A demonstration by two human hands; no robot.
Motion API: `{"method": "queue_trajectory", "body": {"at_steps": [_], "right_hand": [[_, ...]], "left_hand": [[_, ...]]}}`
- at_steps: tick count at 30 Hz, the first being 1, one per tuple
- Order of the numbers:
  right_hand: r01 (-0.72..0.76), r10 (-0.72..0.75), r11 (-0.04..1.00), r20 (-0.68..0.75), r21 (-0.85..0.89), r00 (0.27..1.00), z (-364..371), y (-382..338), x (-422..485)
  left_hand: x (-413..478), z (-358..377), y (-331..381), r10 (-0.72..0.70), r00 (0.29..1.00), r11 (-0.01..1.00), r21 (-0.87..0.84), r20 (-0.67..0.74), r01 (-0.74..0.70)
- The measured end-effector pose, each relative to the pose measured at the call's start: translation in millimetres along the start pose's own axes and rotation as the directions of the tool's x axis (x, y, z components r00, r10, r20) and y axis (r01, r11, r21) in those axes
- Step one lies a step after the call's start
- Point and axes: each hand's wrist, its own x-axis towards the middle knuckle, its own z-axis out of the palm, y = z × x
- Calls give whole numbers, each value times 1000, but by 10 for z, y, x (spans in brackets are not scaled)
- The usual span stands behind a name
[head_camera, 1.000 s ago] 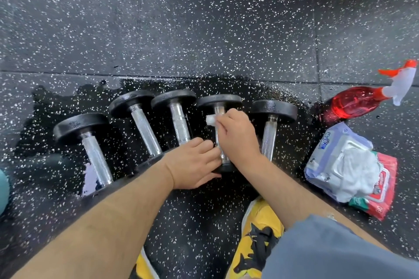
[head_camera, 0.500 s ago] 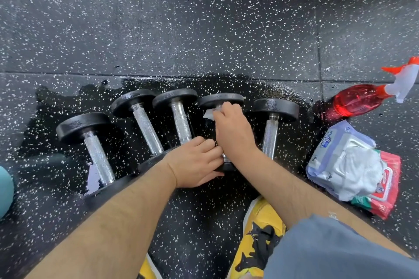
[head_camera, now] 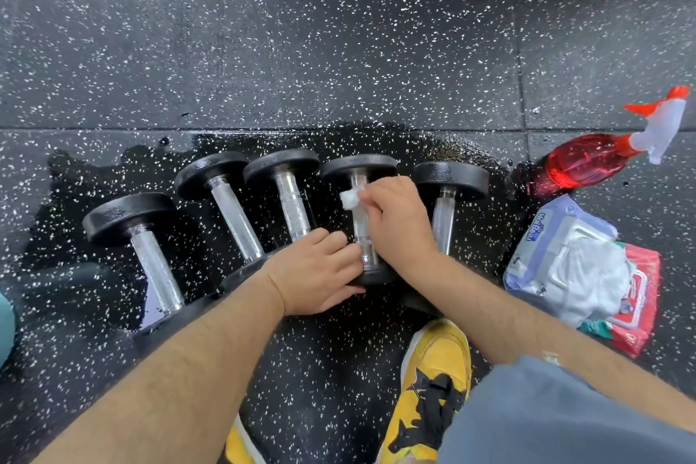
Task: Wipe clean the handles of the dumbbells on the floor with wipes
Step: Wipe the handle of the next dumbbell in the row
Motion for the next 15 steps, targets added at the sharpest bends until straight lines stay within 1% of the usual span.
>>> {"method": "queue_trajectory", "body": {"at_steps": [2, 4, 7, 8, 11, 13, 15], "right_hand": [[-134, 131, 990, 69, 48, 989, -45, 34, 68], [-262, 252, 959, 100, 105, 962, -57, 32, 104], [-431, 426, 872, 75, 232, 902, -29, -1, 121], [-467, 466, 846, 69, 256, 882, -14, -16, 110], [-489, 489, 832, 69, 263, 869, 28, -62, -21], [-468, 468, 844, 70, 262, 881, 8, -71, -29], [-417, 415, 876, 63, 241, 908, -5, -58, 61]], "left_hand": [[12, -5, -4, 1, 1000, 1000, 8, 6, -1], [10, -17, 2, 1, 1000, 1000, -4, 1, -1], [14, -14, -4, -4, 1000, 1000, 0, 5, 4], [17, -13, -5, -2, 1000, 1000, -1, 9, 2], [4, -5, -1, -1, 1000, 1000, -5, 21, 1], [-5, 7, -3, -3, 1000, 1000, -4, 24, 3], [-1, 6, -11, -5, 1000, 1000, -10, 27, 5]]}}
